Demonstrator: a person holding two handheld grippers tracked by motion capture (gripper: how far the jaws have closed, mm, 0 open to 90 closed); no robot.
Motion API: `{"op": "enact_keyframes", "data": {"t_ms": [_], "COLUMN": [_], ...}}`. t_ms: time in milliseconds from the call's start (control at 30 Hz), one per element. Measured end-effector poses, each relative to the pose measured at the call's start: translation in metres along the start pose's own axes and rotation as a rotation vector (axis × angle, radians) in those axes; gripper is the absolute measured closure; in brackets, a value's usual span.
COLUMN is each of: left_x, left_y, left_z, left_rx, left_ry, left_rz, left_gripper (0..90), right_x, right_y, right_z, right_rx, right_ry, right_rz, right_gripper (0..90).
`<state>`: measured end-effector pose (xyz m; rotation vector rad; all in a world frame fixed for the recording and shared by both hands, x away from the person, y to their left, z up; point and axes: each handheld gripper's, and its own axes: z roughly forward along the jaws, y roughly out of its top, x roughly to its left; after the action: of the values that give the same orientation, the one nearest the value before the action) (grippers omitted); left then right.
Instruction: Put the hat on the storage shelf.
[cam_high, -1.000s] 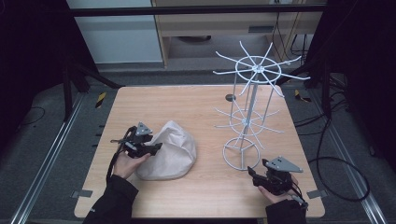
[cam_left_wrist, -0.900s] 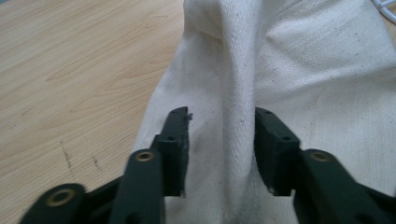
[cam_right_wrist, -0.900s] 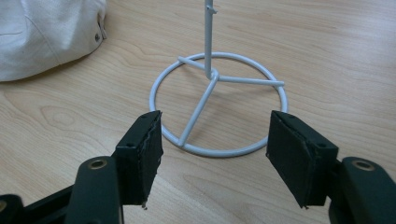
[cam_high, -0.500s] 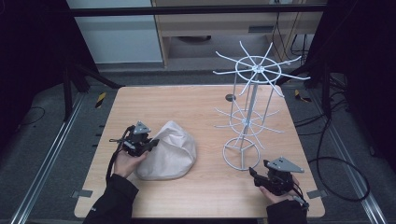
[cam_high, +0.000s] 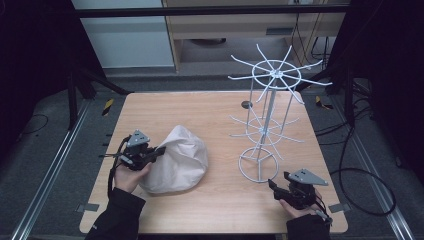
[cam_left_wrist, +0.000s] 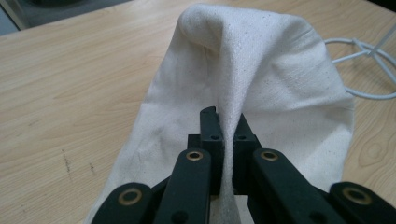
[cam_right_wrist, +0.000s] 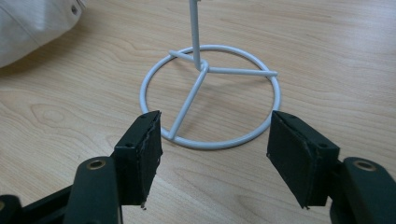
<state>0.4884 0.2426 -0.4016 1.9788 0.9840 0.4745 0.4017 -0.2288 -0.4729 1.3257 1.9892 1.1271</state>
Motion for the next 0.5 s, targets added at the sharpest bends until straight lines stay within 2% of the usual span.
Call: {"op": "enact_keyframes", "data": {"t_ms": [133,233,300,333,433,500], "left_x": [0.0,0.0,0.0,0.0,-0.001,-0.002], "left_y": [0.002,0.003,0.005,0.005,0.008,0.009], "left_z": [-0.015,-0.021,-0.03,-0.03,-0.04,-0.043], "left_rx": [-0.06,-0.083,-0.128,-0.128,-0.183,-0.199], "left_ry": [-0.002,0.0,0.002,0.002,0.004,0.005], "left_rz": [-0.03,-0.033,-0.049,-0.049,-0.048,-0.05], "left_gripper": [87.6,87.7,87.6,87.7,87.7,87.6], "right_x": [-0.002,-0.002,-0.003,-0.003,-0.003,-0.003], "right_y": [-0.001,-0.001,-0.001,-0.001,-0.002,-0.002], "right_z": [-0.001,-0.001,0.0,0.0,0.001,0.001], "right_rx": [-0.01,-0.009,-0.007,-0.007,-0.007,-0.006], "right_ry": [-0.002,-0.003,-0.004,-0.004,-0.009,-0.01], "right_rz": [0.006,0.009,0.01,0.01,0.008,0.013], "right_gripper": [34.5,34.2,33.7,33.7,32.8,32.6]}}
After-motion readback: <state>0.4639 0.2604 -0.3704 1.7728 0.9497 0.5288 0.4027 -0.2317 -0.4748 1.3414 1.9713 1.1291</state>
